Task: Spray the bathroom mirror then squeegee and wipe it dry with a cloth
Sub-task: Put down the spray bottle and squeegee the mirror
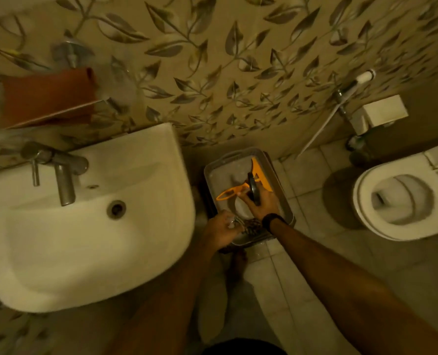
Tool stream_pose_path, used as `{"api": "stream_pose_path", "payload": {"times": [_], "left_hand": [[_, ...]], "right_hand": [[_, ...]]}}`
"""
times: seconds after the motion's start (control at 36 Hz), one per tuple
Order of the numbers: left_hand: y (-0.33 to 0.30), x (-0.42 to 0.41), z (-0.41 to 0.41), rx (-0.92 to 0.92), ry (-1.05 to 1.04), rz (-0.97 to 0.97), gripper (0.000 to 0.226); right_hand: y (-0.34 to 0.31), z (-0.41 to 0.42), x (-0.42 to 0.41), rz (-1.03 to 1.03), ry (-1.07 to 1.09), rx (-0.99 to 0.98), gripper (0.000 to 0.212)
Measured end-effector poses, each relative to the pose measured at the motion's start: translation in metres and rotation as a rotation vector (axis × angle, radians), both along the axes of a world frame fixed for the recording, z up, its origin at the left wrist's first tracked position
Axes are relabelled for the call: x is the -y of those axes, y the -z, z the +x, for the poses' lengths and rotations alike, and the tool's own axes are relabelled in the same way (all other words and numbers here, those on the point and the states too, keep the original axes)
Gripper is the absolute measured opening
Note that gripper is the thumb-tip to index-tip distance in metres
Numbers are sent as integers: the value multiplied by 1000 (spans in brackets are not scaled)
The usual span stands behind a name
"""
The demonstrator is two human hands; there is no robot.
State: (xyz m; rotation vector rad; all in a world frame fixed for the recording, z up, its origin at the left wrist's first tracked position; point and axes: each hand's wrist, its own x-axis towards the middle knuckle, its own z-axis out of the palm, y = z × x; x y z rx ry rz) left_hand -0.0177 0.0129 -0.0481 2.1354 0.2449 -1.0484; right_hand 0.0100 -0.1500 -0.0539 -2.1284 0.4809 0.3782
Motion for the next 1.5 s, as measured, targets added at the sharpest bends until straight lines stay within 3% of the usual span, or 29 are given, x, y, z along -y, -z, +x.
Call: {"api": "stream_pose_path", "payload": {"times": [0.17,0.44,0.67,0.81,0.89,1.0,1.08,1.22,1.39,1.5], "left_hand": [[37,2,7,-25,10,15,52],[59,1,18,-15,-86,30,49],[49,6,14,-52,-51,30,58],[42,7,19,-24,-45,52,53],[40,7,26,-13,-41,50,54],[44,7,41,8,-78,32,48],[51,8,51,10,-113,30,42],[65,7,61,72,-146,21,34],[80,0,65,92,-179,11,34],[82,5,69,81,-287,-22,30]], "right_hand": [[47,5,-9,41,-13,-39,35],[68,12,-14,36,-6,-75,36],[68,-10,-1,2,-100,-149,48],[63,-25,8,78,-83,-181,67],[60,-34,22,76,-12,-27,52],[63,-18,39,-70,259,92,22],[71,25,46,13,351,-129,29],[100,79,38,185,275,-587,36],[127,111,20,370,121,-771,52],[139,118,17,320,-27,-759,51]]}}
